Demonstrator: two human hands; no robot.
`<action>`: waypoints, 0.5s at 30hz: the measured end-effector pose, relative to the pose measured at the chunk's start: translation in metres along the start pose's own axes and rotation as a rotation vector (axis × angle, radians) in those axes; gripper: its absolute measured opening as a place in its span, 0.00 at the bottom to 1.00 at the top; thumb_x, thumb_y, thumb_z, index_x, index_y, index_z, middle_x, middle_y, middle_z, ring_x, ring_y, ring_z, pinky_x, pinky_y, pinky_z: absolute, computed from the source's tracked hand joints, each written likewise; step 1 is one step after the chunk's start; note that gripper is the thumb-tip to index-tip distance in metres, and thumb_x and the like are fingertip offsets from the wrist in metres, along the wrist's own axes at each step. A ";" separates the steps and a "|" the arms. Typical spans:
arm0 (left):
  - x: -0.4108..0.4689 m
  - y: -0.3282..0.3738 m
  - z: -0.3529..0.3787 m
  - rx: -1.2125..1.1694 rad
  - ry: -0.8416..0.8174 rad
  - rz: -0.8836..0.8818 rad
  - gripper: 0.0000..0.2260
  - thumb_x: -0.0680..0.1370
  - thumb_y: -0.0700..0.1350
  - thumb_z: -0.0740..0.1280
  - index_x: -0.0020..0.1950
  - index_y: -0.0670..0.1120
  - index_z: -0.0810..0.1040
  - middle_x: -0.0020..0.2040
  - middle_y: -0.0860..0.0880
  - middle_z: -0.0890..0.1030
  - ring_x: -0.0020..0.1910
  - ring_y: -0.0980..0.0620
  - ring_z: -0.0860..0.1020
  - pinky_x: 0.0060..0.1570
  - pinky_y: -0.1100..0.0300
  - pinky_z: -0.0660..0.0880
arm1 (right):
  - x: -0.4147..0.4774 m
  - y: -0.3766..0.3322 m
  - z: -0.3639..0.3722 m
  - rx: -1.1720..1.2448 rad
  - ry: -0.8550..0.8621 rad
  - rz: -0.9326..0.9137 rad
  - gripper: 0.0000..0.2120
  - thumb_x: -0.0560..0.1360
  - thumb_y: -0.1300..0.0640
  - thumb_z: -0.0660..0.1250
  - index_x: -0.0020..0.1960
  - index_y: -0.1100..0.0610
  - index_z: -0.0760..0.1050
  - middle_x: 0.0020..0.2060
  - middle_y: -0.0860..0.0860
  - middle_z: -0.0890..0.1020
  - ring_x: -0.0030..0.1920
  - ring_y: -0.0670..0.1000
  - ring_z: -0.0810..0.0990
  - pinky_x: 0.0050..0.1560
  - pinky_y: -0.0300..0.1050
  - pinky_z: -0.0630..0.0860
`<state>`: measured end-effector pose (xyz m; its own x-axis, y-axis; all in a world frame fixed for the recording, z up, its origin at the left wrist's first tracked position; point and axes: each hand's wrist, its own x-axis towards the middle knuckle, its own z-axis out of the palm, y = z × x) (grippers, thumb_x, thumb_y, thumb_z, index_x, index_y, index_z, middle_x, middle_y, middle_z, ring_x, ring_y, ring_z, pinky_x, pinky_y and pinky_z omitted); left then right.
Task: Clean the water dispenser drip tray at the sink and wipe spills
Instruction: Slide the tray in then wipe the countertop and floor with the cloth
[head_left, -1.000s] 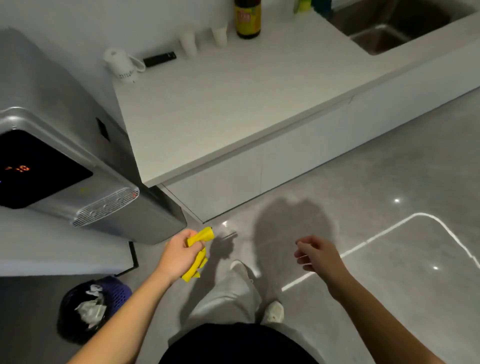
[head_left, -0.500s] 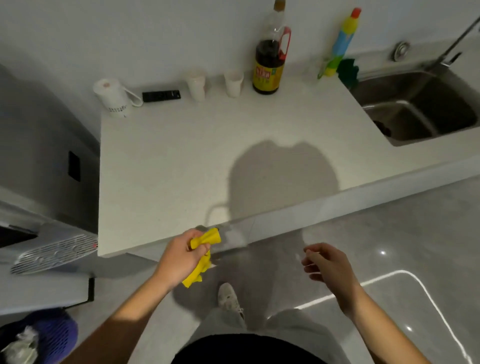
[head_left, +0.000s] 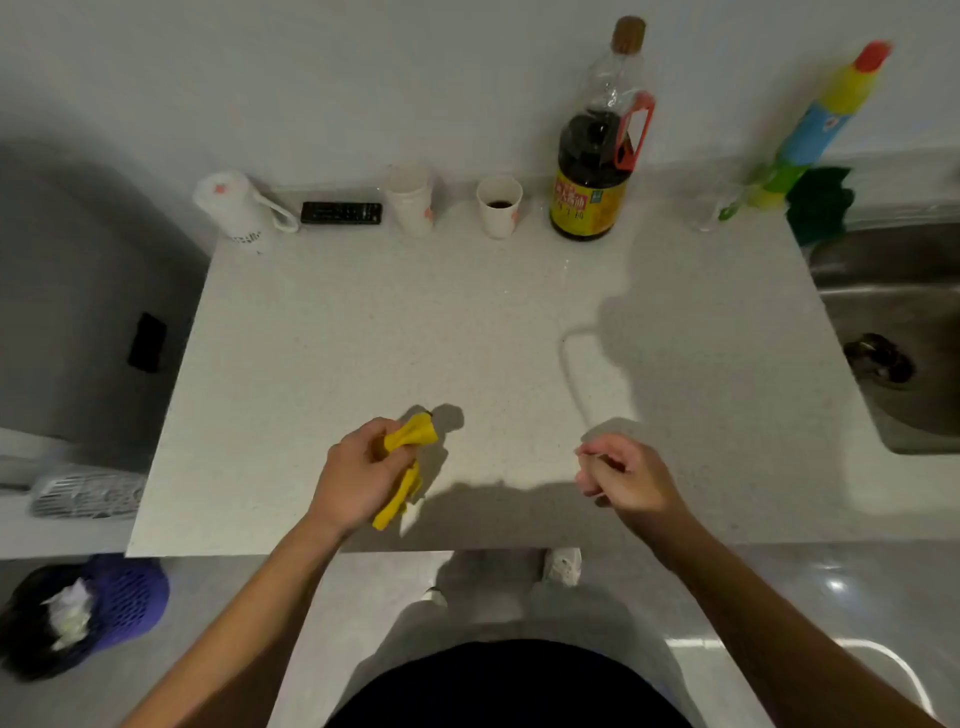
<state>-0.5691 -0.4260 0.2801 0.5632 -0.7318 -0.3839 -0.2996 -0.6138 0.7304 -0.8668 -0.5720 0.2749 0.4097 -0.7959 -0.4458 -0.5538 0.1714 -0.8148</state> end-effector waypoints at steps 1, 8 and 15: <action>0.007 0.007 0.003 0.031 0.016 -0.001 0.09 0.73 0.55 0.70 0.52 0.60 0.83 0.40 0.56 0.86 0.41 0.53 0.85 0.46 0.51 0.82 | 0.015 0.001 -0.009 -0.055 -0.023 -0.035 0.03 0.81 0.57 0.68 0.53 0.51 0.81 0.42 0.49 0.85 0.42 0.49 0.84 0.44 0.43 0.80; 0.051 0.032 0.018 0.371 0.088 0.151 0.15 0.79 0.53 0.70 0.66 0.55 0.79 0.55 0.50 0.84 0.52 0.45 0.81 0.51 0.50 0.78 | 0.091 0.006 -0.031 -0.361 -0.070 -0.142 0.09 0.77 0.52 0.72 0.50 0.53 0.73 0.38 0.47 0.75 0.38 0.49 0.75 0.40 0.46 0.72; 0.068 0.019 0.039 0.462 -0.041 0.247 0.20 0.81 0.52 0.68 0.74 0.53 0.76 0.64 0.45 0.79 0.59 0.42 0.80 0.56 0.51 0.77 | 0.107 0.012 -0.013 -0.555 -0.055 -0.066 0.15 0.73 0.50 0.75 0.55 0.51 0.73 0.45 0.49 0.75 0.43 0.51 0.77 0.43 0.46 0.74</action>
<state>-0.5670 -0.4992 0.2458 0.4055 -0.8763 -0.2602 -0.7331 -0.4818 0.4801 -0.8393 -0.6623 0.2219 0.4854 -0.7605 -0.4314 -0.8180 -0.2207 -0.5312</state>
